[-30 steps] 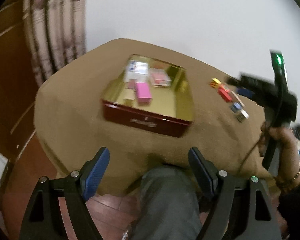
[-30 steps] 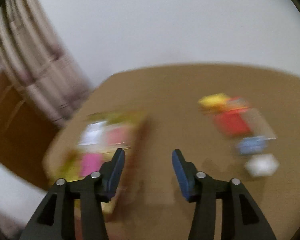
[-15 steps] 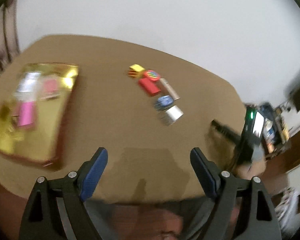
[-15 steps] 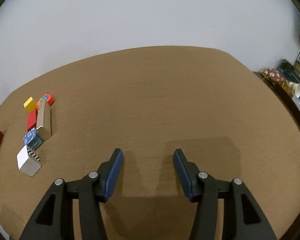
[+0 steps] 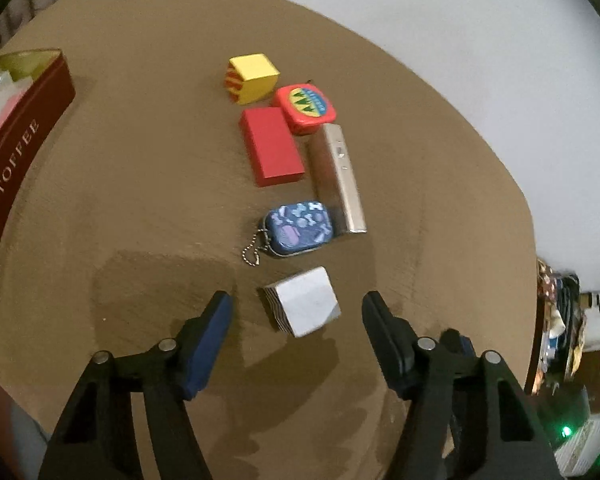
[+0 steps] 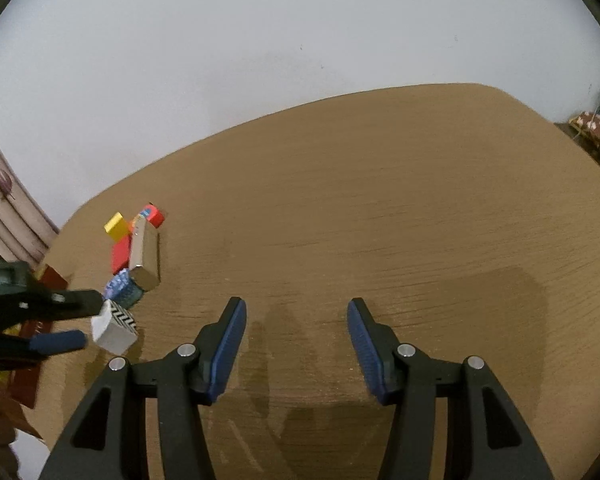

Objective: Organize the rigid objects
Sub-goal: 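Grasp the white cube with the left gripper, then carry the white cube into the tin and open the left gripper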

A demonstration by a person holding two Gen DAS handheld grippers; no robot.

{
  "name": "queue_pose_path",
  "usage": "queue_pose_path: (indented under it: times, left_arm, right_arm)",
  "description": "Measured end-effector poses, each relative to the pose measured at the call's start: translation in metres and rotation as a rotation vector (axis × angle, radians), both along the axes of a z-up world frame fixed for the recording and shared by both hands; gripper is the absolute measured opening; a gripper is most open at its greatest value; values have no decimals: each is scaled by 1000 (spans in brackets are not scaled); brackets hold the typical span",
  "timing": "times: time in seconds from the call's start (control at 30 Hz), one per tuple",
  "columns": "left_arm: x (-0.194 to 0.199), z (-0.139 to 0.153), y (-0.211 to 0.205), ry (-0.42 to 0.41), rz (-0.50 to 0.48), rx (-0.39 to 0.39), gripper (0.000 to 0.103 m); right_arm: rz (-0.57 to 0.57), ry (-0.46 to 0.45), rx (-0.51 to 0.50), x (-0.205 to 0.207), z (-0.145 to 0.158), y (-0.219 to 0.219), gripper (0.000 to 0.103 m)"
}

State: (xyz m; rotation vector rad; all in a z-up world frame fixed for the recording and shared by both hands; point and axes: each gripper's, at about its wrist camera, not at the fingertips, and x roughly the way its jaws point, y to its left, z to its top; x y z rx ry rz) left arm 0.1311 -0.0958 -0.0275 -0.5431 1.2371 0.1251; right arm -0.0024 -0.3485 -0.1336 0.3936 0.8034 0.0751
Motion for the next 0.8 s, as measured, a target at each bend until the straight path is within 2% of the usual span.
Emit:
queue_pose_path:
  times: [0.17,0.23,0.3,0.4,0.53,0.6,0.8]
  left_arm:
    - [7,-8,0,24,15,26,60]
    - [7,-9,-4,35,9,42,53]
    - [13,-15,-12,64,-12,57,36]
    - [23,-16,-20,82,-19,116,29]
    - [24,-15,-29,71,-54,159,27]
    - [17,-8,-34,54,-95,206,26]
    - [-27,32,-11,3,-139,214,26]
  right_arm:
    - [7,-3,34,-2,5,-4,54]
    - [9,-7,41,-5,7,-6,54]
    - [10,-6,47,-6,7,-9,54]
    - [12,-7,55,-17,9,-23,54]
    - [11,-6,66,-21,12,-30,54]
    - [10,-4,70,-20,12,-30,54]
    - [5,-2,83,-23,12,-34,54]
